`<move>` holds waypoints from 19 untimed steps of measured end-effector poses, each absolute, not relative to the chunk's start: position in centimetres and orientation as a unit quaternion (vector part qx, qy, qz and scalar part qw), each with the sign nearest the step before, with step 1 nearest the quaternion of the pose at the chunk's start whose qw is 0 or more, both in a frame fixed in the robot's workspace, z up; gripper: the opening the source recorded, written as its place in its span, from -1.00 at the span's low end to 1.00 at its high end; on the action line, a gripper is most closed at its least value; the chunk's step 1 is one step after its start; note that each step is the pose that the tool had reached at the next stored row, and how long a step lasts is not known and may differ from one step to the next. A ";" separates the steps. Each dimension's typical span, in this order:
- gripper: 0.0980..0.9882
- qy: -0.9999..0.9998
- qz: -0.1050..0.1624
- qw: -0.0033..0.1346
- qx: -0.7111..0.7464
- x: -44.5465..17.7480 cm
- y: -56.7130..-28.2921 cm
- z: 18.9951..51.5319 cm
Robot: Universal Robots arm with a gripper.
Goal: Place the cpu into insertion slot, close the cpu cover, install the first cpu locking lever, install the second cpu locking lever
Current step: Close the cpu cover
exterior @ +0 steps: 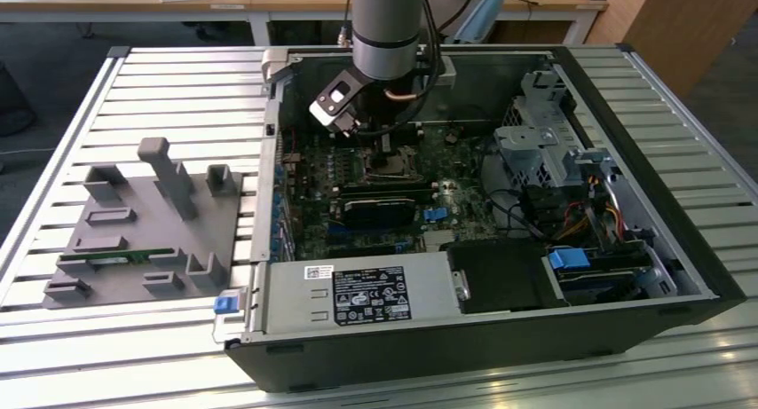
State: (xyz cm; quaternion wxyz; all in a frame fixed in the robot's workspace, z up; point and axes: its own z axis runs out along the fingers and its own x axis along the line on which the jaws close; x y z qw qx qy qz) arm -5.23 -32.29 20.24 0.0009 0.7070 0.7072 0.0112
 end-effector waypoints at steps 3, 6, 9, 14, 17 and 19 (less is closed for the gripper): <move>-0.96 0.707 0.011 0.001 0.707 -5.2 -32.3 20.2; -0.96 0.707 0.011 0.001 0.707 -5.2 -32.3 20.1; -0.96 0.707 0.011 0.001 0.707 -5.2 -32.3 20.1; -0.96 0.707 0.012 0.001 0.707 -5.1 -32.3 20.0; -0.96 0.707 0.012 0.001 0.707 -4.9 -32.3 20.1; -0.96 0.707 0.011 0.001 0.707 -4.9 -32.3 20.1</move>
